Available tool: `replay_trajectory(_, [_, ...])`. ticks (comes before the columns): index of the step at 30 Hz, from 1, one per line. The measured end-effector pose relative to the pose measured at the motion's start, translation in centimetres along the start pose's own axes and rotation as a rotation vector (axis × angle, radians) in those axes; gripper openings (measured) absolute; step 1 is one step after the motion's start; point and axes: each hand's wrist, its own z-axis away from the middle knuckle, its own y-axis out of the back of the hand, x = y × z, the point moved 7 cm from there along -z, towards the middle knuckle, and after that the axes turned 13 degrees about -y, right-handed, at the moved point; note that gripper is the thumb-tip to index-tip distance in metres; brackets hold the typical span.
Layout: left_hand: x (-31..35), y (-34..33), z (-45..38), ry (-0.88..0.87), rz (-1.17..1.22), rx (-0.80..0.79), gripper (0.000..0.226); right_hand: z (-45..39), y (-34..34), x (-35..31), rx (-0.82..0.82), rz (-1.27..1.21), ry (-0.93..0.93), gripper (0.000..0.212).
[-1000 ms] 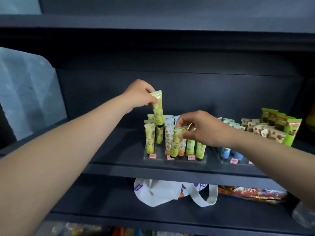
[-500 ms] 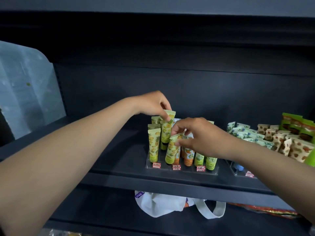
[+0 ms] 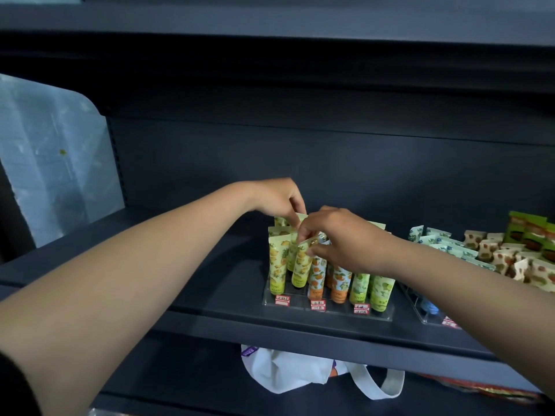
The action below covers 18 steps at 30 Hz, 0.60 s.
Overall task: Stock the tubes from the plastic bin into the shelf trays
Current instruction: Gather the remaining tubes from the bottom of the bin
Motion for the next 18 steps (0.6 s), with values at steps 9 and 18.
replay_trajectory(9, [-0.5, 0.2, 0.1, -0.008, 0.025, 0.027, 0.008, 0.0, -0.3, -0.5, 0.026, 0.014, 0.017, 0.023])
replay_trajectory(18, [-0.5, 2.3, 0.6, -0.005, 0.112, 0.151, 0.006, -0.1, -0.3, -0.6, 0.033, 0.031, 0.006, 0.024])
